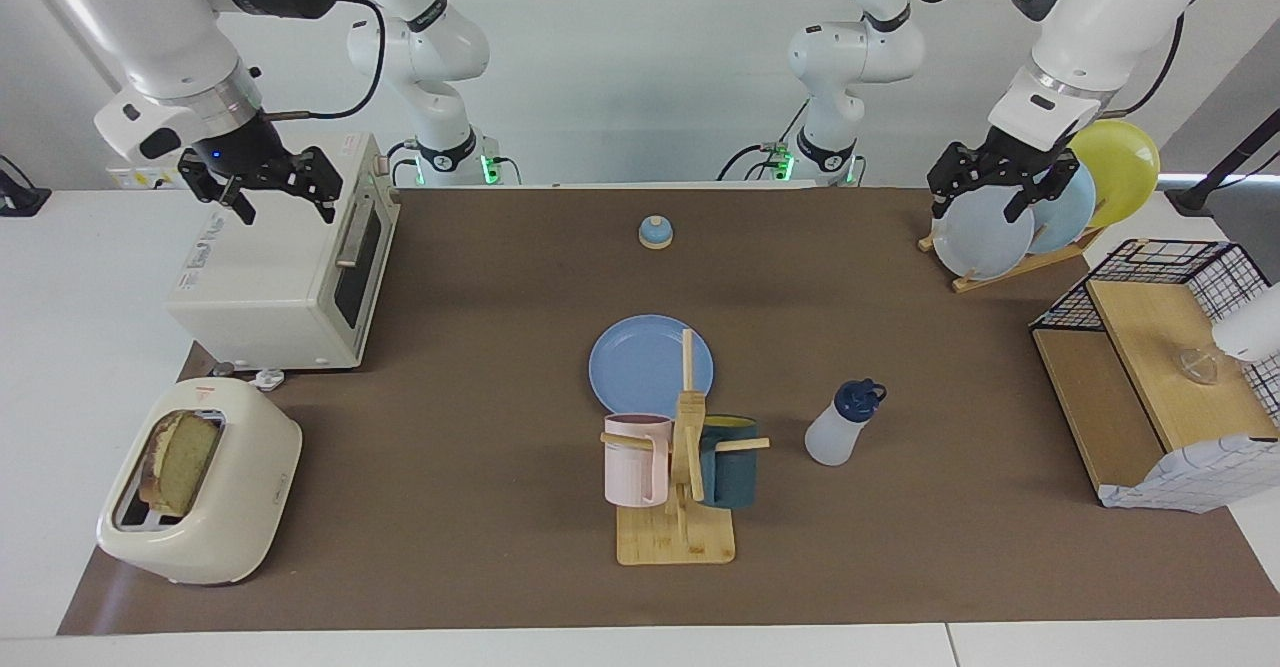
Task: Put bread on plate and add seasoning
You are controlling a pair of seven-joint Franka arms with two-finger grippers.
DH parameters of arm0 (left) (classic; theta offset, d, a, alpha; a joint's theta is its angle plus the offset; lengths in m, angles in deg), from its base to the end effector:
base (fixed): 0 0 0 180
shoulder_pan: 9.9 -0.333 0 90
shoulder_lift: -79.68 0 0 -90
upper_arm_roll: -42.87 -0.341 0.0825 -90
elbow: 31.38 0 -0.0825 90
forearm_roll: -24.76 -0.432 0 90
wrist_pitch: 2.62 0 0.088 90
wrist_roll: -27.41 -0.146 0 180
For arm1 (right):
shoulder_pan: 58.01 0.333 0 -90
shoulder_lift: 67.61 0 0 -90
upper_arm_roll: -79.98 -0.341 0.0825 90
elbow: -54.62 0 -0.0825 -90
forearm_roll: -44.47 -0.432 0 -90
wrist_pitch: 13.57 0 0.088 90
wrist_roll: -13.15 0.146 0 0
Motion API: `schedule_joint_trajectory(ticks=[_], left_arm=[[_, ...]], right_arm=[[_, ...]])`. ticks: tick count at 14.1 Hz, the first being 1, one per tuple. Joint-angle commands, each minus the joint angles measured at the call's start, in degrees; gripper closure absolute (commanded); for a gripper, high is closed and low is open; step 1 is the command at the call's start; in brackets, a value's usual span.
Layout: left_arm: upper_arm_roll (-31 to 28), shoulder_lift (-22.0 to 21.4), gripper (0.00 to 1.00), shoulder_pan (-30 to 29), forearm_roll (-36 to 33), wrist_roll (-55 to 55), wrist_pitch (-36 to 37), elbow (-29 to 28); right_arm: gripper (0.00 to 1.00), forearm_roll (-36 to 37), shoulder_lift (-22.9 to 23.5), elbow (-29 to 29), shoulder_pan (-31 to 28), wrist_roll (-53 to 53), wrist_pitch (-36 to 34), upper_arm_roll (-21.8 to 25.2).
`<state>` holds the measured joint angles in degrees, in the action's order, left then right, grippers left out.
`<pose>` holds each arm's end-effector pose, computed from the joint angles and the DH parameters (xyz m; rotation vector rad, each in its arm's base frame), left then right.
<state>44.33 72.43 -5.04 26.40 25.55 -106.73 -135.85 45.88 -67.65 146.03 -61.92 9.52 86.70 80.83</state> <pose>0.5787 -0.0682 0.5749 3.0992 -0.2133 0.1853 0.6232 -0.0551 0.6156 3.0966 -0.0267 0.2376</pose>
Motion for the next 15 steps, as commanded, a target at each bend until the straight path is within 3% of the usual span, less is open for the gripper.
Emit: schedule_joint_trajectory(ticks=[1, 4, 9, 15], left_arm=[[-0.2, -6.5, 0.00, 1.9, 0.4, 3.3, -10.6, -11.8], [-0.2, -8.5, 0.00, 3.7, 0.4, 3.4, -16.3, -17.0], [-0.2, -13.4, 0.00, 8.7, 0.4, 9.3, -32.3, -29.8], [4.0, -12.6, 0.00, 10.3, 0.4, 15.5, -48.0, -37.4]], right_arm=[[0.00, -0.2, -0.2, 2.7, -0.5, -1.1, 9.9, -0.2], [0.04, 0.3, 0.7, 6.0, -0.8, -2.4, 19.4, -0.2], [0.04, 1.9, 9.8, 6.2, -3.9, -8.6, 33.0, -0.2], [0.08, 3.0, 14.0, 6.2, -5.6, -11.2, 38.8, -0.2]])
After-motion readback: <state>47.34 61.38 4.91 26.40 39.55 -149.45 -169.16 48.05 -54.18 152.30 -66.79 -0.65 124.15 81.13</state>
